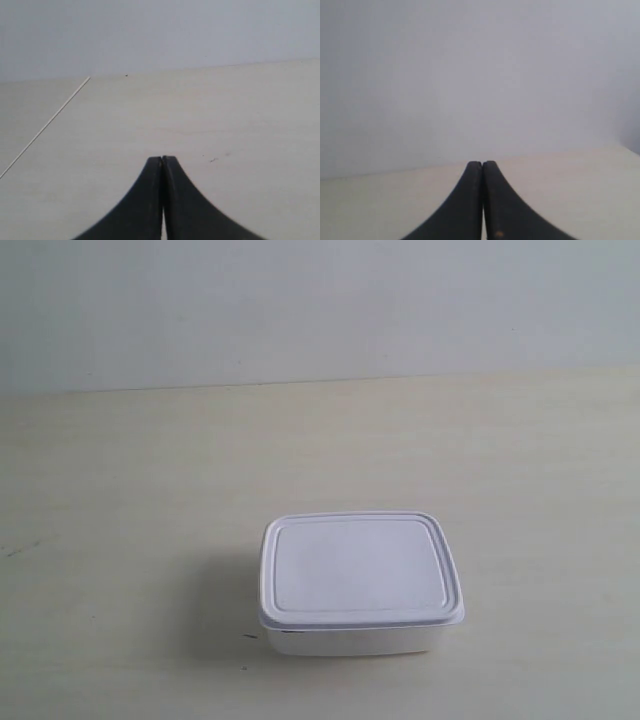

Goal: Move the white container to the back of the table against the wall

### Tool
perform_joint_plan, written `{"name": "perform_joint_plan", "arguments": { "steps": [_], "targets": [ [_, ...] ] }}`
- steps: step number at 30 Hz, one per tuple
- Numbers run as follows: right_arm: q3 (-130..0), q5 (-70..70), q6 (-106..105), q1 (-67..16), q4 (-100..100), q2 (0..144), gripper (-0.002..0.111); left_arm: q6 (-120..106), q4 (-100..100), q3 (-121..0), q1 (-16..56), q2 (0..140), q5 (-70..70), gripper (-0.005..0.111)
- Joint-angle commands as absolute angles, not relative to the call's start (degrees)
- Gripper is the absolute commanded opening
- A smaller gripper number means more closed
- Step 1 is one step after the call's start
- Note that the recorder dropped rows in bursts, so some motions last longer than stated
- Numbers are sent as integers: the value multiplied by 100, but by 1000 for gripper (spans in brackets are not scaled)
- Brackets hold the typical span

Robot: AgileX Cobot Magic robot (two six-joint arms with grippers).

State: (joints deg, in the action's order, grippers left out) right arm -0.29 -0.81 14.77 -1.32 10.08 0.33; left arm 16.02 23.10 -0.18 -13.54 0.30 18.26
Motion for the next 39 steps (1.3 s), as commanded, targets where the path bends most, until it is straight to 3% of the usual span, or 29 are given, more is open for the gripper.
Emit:
{"name": "perform_joint_plan", "arguments": {
  "steps": [1,6,13,20,25,39],
  "targets": [
    [0,-453,1502,-101,999,0,0,1520,2364,0,-1360,0,1737,0],
    [0,-448,1633,-101,999,0,0,1554,2176,0,-1360,0,961,0],
    [0,-887,3578,-101,835,0,0,2946,965,0,-1360,0,-887,0],
    [0,-1505,3771,-101,748,0,0,3047,975,0,-1350,73,-1530,0],
    [0,-1780,4108,-101,748,0,0,4288,975,0,-1350,111,-2257,0],
    [0,-1831,4409,-101,748,0,0,5442,986,0,-1327,211,-2576,0]
  ]
}}
